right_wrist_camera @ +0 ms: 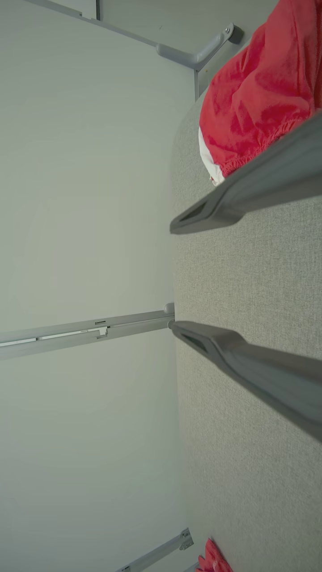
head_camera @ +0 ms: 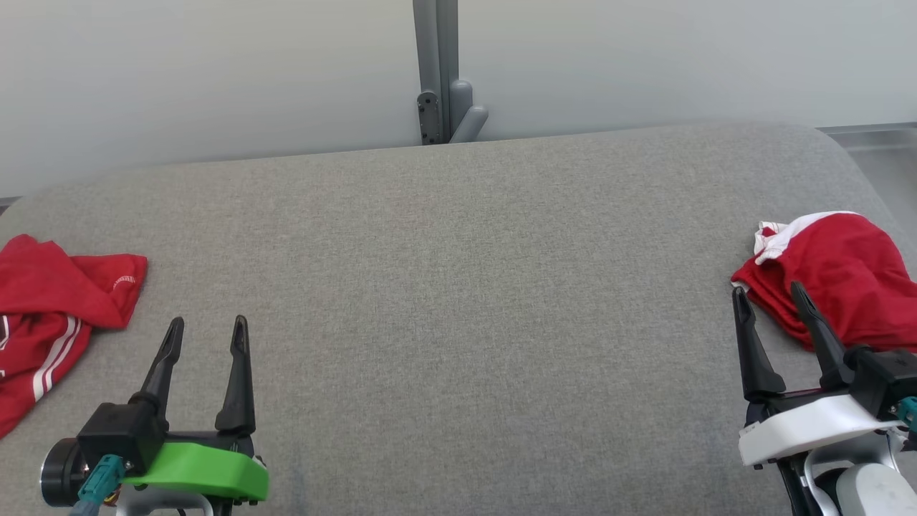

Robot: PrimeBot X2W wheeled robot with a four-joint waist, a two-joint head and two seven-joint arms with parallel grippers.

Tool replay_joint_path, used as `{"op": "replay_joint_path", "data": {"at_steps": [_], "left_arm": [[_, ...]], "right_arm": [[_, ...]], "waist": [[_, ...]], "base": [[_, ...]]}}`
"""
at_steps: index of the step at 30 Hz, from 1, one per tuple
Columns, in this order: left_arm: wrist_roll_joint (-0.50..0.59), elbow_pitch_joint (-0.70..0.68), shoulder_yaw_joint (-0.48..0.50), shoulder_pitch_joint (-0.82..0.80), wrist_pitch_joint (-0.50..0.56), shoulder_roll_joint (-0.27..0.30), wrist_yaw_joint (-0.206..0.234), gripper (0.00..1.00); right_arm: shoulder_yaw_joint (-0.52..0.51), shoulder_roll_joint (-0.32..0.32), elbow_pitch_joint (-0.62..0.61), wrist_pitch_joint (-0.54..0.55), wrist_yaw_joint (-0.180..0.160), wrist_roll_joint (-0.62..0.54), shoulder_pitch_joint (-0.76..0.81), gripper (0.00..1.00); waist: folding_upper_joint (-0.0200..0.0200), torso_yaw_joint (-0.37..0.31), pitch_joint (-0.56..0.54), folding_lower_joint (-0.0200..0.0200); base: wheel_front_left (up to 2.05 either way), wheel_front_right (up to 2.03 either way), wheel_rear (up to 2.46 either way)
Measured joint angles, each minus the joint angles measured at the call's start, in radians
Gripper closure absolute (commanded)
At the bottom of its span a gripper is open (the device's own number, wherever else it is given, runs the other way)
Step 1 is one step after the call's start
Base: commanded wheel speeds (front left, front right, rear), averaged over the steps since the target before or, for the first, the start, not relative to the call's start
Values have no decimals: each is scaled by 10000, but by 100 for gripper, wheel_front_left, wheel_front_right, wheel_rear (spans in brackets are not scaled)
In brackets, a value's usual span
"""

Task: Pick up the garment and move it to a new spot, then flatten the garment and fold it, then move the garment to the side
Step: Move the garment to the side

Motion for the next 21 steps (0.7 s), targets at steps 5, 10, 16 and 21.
{"op": "replay_joint_path", "data": {"at_steps": [5, 10, 16, 21], "left_arm": [[-88, -54, -31, 191, 117, 50, 58, 0], [-146, -69, -77, 193, 194, 59, 73, 0], [-176, -75, -92, 193, 196, 63, 105, 0], [-224, -63, -111, 193, 196, 77, 140, 0]], "right_arm": [[-111, 15, -184, 146, 0, -29, 209, 0], [-180, 15, -257, 276, 0, -81, 290, 0], [-221, 25, -299, 313, 0, -88, 316, 0], [-240, 33, -311, 316, 0, -88, 316, 0]], "waist": [[0, -42, -133, 0], [0, -13, -147, 0], [0, -7, -132, 0], [0, -20, -113, 1]], "base": [[0, 0, 0], [0, 0, 0], [0, 0, 0], [0, 0, 0]]}}
